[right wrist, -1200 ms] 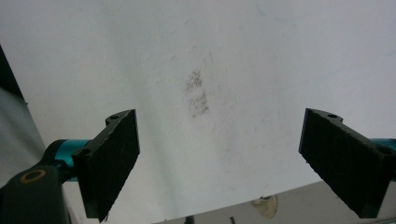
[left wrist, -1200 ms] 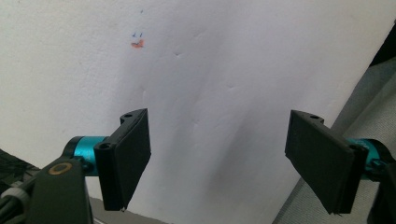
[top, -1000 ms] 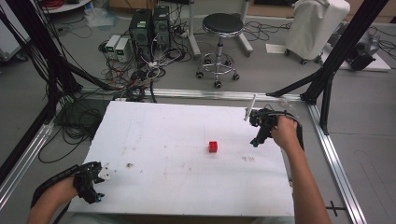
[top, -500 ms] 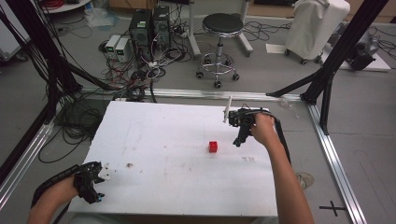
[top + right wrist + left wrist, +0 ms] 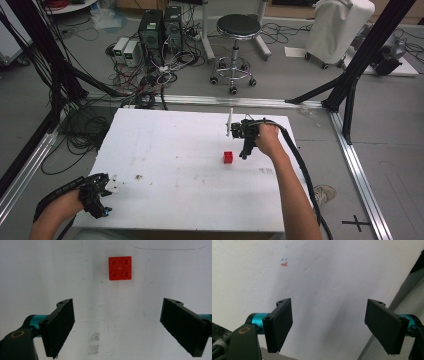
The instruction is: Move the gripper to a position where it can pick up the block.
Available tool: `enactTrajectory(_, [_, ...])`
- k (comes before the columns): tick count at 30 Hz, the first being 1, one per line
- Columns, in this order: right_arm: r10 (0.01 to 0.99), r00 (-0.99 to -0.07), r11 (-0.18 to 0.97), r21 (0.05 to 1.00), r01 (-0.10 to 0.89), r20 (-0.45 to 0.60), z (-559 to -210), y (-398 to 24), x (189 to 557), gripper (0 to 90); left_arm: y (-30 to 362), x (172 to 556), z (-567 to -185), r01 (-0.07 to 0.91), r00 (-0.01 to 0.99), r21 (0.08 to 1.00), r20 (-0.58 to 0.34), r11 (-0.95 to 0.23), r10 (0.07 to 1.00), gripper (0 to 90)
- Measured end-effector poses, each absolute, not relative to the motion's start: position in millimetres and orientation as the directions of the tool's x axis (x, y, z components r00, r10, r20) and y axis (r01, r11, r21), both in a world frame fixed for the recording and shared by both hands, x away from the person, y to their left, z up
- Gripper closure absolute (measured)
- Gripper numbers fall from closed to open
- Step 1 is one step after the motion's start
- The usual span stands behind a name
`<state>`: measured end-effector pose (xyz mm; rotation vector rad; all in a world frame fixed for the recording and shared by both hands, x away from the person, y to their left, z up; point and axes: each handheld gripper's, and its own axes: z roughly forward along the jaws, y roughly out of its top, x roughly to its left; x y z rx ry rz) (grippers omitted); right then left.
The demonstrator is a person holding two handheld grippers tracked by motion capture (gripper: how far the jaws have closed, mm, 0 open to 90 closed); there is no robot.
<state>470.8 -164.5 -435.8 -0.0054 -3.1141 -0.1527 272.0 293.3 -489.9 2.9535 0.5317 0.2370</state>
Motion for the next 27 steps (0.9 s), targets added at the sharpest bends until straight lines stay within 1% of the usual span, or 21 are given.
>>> enactTrajectory(6, [0.005, -1.000, 0.996, 0.094, 0.007, 0.025, -442.5, -157.2, 473.4, 11.6, 293.2, 271.8, -490.8, 0.337, 0.925, 0.159, 0.127, -0.928, 0.357, 22.6])
enactTrajectory(11, [-0.016, -0.999, 0.995, 0.097, -0.014, 0.027, -452.1, -146.6, 473.1, 11.6, 293.1, 272.0, -491.5, 0.336, 0.926, 0.155, 0.125, -0.929, 0.356, 22.6])
enactTrajectory(14, [-0.032, -0.999, 0.996, 0.085, -0.030, 0.023, -459.0, -141.5, 474.0, 11.7, 293.0, 271.9, -492.0, 0.335, 0.926, 0.157, 0.125, -0.929, 0.355, 22.6])
enactTrajectory(23, [-0.028, -0.999, 0.997, 0.066, -0.026, 0.027, -477.0, -133.1, 474.4, 11.6, 295.2, 271.8, -491.8, 0.342, 0.924, 0.158, 0.126, -0.927, 0.362, 22.6])
enactTrajectory(25, [-0.021, -0.999, 0.999, 0.049, -0.019, 0.032, -481.4, -130.7, 473.4, 11.6, 295.0, 271.9, -492.2, 0.341, 0.924, 0.158, 0.126, -0.927, 0.361, 22.6])
enactTrajectory(27, [-0.044, -0.999, 0.998, 0.052, -0.042, 0.024, -486.0, -128.3, 475.4, 11.6, 294.8, 271.9, -492.5, 0.340, 0.924, 0.159, 0.124, -0.927, 0.361, 22.6])
